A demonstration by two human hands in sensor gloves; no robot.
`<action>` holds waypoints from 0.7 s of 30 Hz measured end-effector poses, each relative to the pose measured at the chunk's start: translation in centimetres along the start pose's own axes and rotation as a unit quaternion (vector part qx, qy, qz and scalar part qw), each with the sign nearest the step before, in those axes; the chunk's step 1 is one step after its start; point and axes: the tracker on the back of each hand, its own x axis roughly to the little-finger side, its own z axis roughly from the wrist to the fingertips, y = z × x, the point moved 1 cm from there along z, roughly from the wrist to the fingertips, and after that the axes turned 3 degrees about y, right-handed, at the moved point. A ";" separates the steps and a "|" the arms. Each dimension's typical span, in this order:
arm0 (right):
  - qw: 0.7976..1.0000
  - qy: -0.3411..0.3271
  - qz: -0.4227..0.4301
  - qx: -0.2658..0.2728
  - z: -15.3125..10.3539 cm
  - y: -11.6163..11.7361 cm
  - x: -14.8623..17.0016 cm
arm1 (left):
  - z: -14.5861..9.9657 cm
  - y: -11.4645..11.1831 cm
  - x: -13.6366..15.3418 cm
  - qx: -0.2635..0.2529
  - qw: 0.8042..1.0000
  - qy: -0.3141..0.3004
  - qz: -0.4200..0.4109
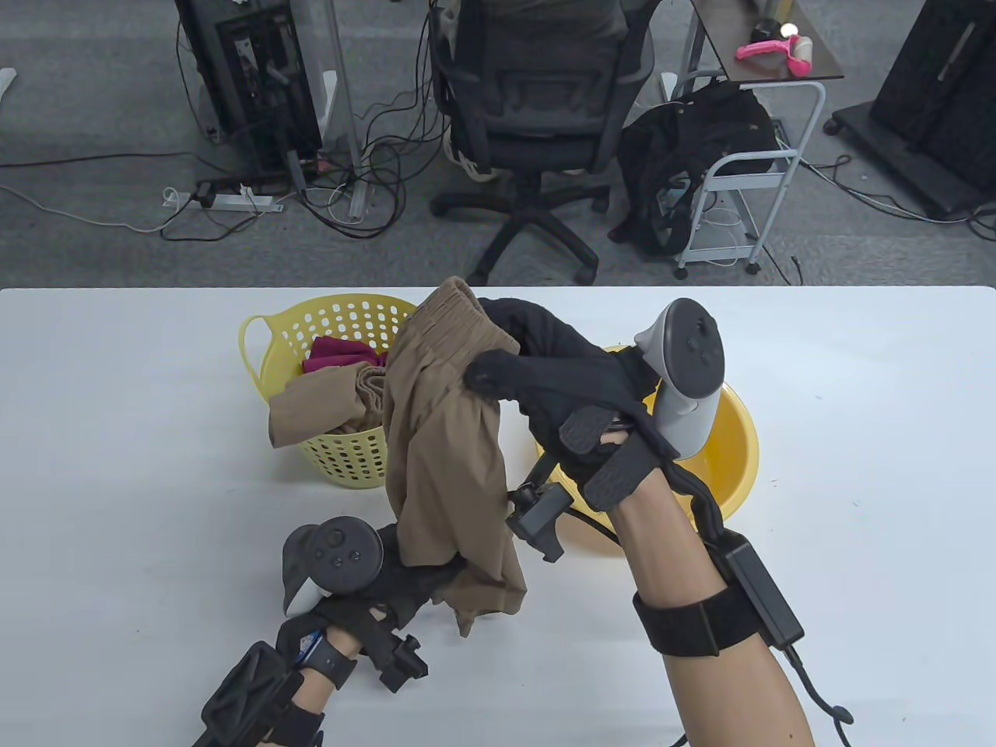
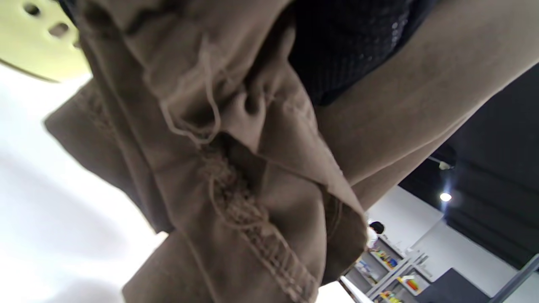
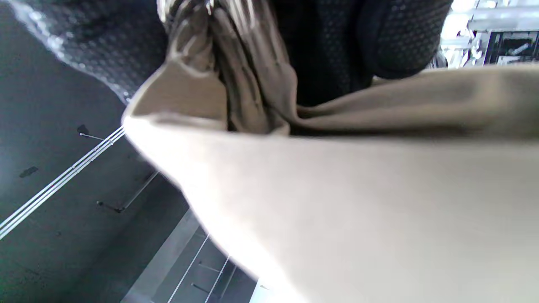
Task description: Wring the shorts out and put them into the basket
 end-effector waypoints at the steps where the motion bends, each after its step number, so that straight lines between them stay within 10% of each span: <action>1: 1.000 0.001 -0.009 0.006 -0.2 -0.4 -0.1 | 0.0 0.2 0.0 -0.002 1.000 0.003 0.022; 21: 0.980 0.048 -0.152 0.115 -3.8 -7.3 1.0 | 0.1 3.5 0.3 0.083 0.977 0.063 0.187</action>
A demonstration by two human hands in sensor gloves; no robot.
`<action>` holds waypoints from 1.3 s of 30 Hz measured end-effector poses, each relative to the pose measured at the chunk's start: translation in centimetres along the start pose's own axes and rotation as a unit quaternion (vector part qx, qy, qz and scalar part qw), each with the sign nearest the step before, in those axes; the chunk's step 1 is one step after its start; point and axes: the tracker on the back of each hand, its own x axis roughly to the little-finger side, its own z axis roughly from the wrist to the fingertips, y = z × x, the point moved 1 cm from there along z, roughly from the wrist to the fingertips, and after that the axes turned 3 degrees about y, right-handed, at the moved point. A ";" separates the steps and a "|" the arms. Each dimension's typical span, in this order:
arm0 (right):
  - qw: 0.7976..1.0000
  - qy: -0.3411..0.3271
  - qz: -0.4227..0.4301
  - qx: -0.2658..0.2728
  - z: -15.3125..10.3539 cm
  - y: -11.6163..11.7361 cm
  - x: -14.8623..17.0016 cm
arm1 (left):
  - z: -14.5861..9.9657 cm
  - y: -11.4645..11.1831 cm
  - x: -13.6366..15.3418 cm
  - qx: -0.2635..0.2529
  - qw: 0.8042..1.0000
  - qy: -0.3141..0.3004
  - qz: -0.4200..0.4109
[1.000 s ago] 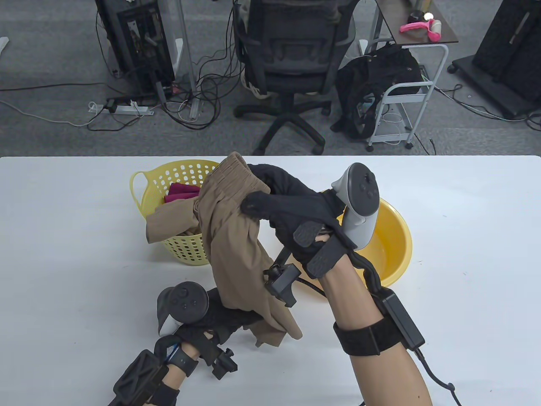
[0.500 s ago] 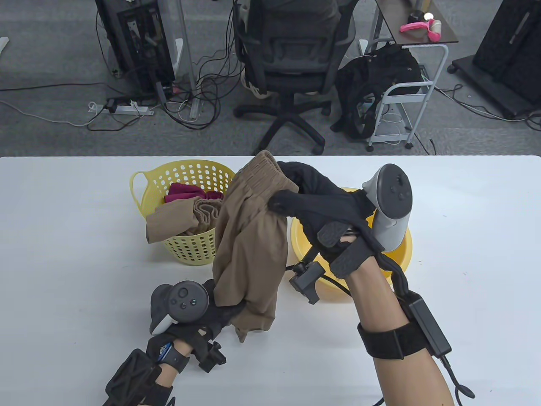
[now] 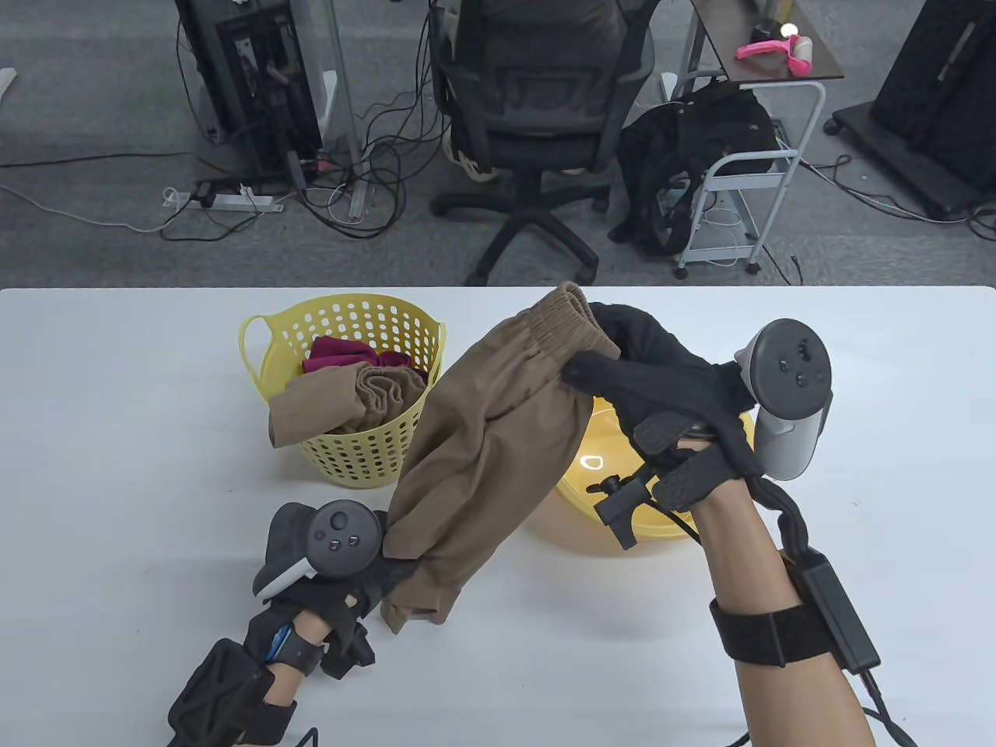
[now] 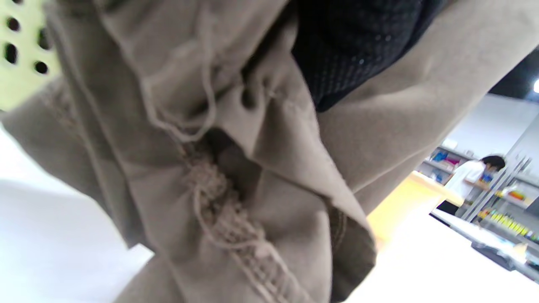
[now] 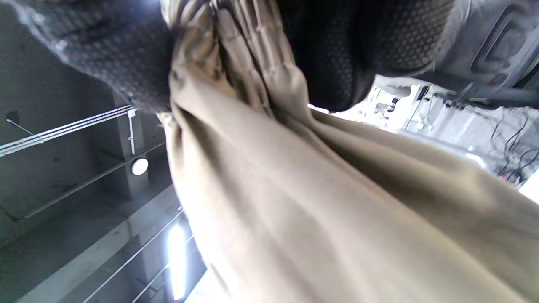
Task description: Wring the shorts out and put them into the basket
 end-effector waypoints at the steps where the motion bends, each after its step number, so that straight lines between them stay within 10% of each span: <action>1: 1.000 0.001 -0.011 0.005 -0.1 -0.2 0.3 | 0.0 0.3 0.1 0.013 1.000 0.002 0.011; 21: 0.972 0.000 -0.232 0.037 -2.7 0.5 4.6 | -1.5 8.3 -2.6 -0.006 0.997 0.019 0.078; 39: 0.952 -0.004 -0.307 0.008 -4.1 5.2 7.6 | 0.0 8.2 -6.5 -0.099 0.988 0.019 -0.113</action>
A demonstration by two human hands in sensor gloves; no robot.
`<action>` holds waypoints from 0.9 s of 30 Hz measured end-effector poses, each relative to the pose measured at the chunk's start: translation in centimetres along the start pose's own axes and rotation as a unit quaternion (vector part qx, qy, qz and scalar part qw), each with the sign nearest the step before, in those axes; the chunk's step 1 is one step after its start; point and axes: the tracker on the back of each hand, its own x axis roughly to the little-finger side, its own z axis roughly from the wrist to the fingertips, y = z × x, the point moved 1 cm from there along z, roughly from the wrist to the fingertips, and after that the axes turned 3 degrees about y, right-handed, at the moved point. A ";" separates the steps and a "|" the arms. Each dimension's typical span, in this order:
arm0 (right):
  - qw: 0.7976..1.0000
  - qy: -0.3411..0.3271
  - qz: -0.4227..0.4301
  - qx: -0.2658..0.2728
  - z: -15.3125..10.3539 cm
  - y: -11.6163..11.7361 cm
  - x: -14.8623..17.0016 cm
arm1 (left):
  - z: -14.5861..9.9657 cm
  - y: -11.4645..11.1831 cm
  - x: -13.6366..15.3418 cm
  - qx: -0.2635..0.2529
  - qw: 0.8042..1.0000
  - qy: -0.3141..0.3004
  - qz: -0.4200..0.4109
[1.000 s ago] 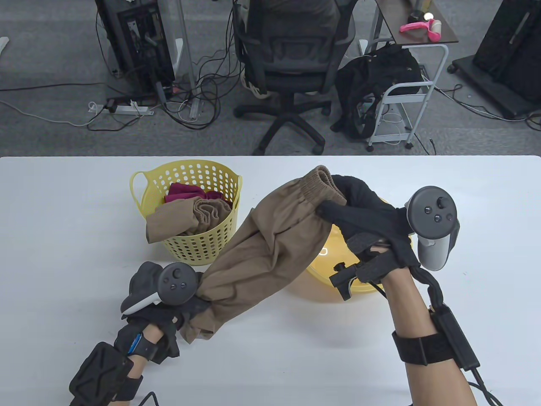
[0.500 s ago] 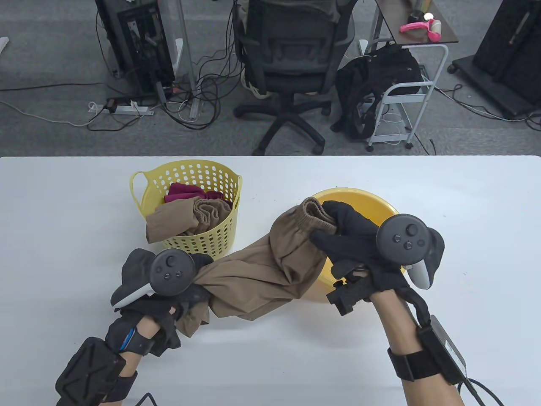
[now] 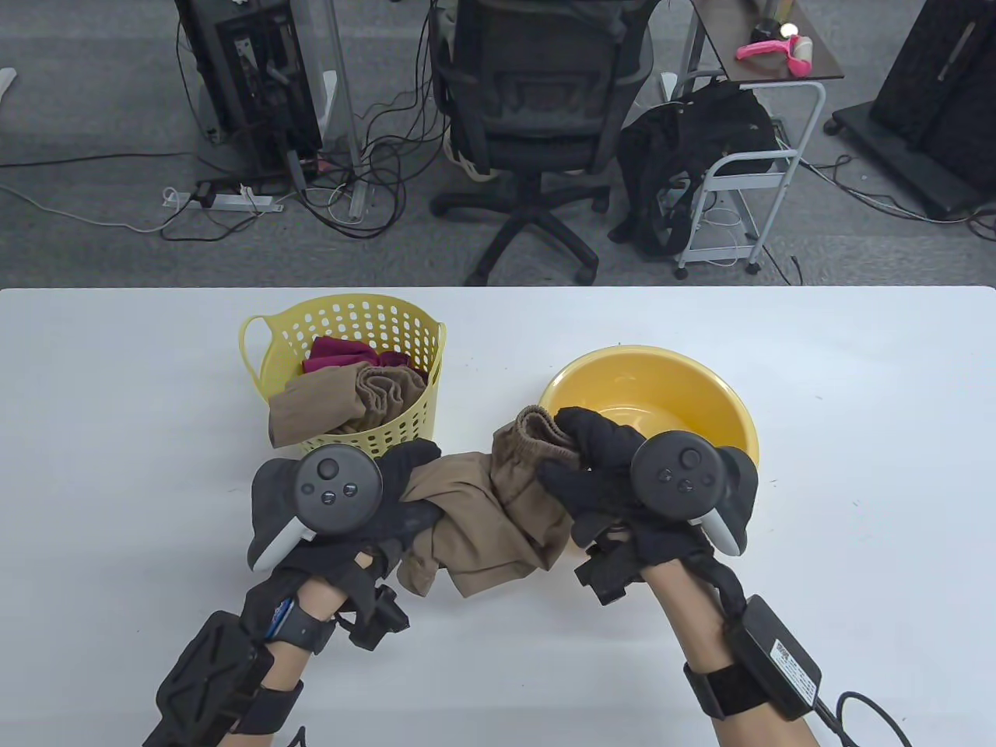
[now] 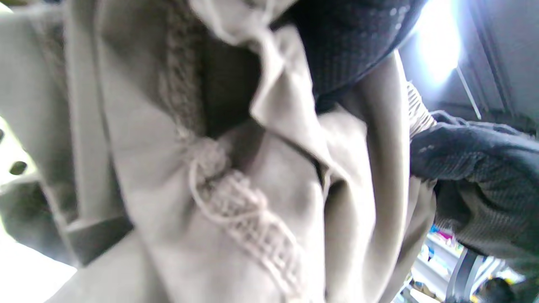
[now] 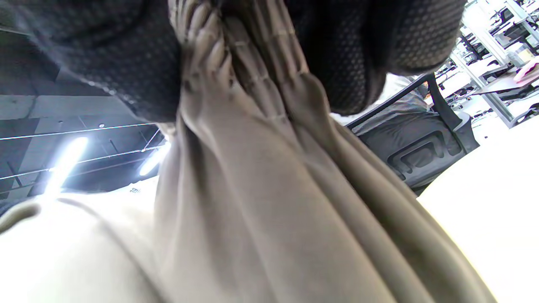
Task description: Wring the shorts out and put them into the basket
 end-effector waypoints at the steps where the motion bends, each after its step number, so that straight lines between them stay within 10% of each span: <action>1: 1.000 -0.001 0.000 -0.001 0.0 0.2 -0.1 | 0.0 -0.1 0.0 -0.006 1.000 0.006 -0.008; 27: 0.998 0.024 0.052 -0.018 -0.2 3.2 -1.0 | -0.3 -4.8 0.1 0.042 0.967 -0.067 -0.243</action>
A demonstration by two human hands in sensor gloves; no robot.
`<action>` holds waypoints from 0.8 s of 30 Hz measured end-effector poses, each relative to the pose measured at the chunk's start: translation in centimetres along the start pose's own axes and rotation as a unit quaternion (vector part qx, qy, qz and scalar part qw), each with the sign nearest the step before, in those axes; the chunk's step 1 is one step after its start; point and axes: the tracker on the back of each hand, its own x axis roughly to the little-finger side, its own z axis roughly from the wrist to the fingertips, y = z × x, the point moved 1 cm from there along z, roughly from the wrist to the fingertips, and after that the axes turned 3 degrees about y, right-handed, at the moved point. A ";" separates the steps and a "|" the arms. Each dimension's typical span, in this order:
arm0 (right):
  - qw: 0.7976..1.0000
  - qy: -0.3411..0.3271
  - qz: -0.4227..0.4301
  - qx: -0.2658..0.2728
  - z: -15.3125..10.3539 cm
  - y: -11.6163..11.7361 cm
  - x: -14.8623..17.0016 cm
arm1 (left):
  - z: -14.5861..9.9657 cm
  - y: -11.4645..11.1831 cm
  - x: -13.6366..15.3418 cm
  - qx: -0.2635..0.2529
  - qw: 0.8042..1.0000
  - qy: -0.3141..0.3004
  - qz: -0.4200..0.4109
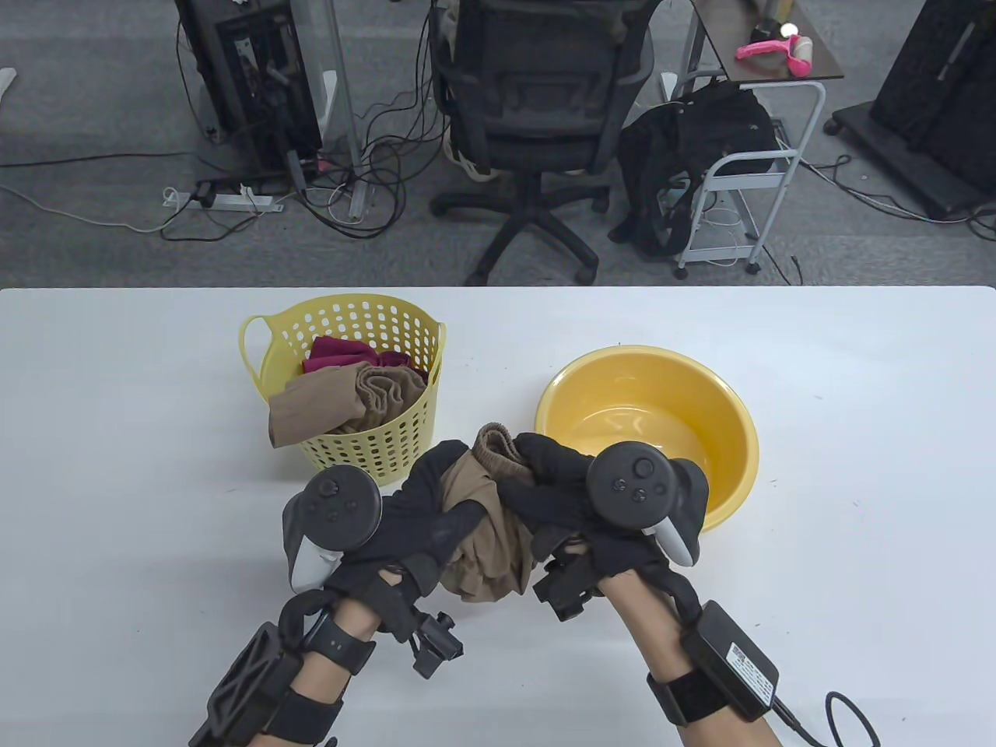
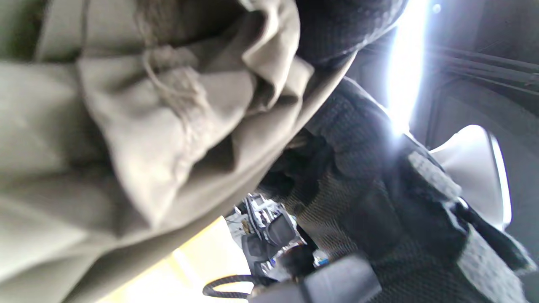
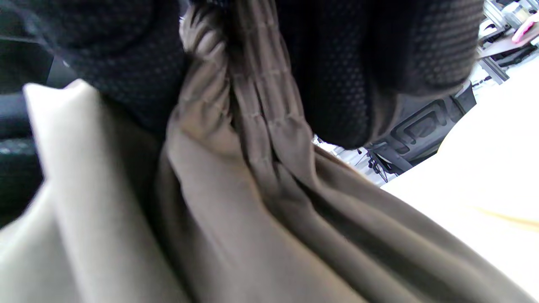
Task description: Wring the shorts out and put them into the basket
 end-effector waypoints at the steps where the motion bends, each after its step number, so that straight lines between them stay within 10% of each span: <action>1: 1.000 0.002 0.009 -0.001 0.0 0.0 0.0 | 0.0 -0.1 0.0 0.007 1.000 -0.010 -0.005; 24: 0.990 -0.057 0.086 -0.101 -0.5 1.7 -2.1 | -0.8 0.2 -0.4 -0.084 0.986 -0.032 0.138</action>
